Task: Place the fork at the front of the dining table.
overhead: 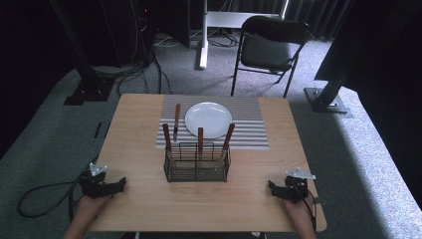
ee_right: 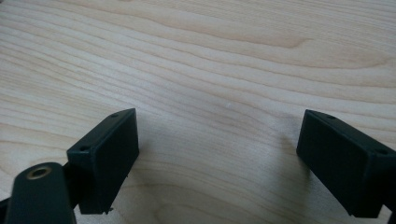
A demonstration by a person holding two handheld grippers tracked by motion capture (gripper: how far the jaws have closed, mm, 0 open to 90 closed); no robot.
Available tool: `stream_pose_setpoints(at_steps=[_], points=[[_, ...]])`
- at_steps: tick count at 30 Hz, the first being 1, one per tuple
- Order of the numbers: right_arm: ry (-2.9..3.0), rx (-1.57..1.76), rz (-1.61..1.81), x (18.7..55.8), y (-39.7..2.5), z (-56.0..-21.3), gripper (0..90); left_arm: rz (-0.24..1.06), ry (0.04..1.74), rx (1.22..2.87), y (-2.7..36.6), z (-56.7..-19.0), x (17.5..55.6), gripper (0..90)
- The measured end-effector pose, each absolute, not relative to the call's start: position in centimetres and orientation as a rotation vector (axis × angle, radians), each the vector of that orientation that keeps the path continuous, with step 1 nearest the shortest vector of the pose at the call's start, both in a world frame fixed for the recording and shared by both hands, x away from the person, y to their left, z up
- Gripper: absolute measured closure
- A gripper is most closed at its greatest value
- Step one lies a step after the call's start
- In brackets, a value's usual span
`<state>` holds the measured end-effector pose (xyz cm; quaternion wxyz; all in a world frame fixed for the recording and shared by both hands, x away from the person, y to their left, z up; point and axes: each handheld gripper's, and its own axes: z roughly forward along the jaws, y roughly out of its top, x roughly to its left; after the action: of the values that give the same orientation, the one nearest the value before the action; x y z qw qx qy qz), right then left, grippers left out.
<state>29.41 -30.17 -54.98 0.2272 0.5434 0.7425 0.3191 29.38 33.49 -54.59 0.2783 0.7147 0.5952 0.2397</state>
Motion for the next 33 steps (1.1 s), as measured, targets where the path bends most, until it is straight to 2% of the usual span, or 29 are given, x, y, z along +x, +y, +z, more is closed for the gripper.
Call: stream_pose_setpoints(at_steps=[22,26,33], points=[[2.117,1.494,0.88,28.0,-29.1,-54.1,13.4,0.642,1.596,1.918,33.5,-54.6,29.4,0.3],[2.126,1.475,0.893,27.9,-28.5,-53.3,13.5,0.642,1.596,1.918,33.5,-54.6,29.4,0.3],[2.123,1.422,1.009,27.8,-26.4,-50.0,14.3,0.642,1.596,1.918,33.5,-54.6,29.4,0.3]])
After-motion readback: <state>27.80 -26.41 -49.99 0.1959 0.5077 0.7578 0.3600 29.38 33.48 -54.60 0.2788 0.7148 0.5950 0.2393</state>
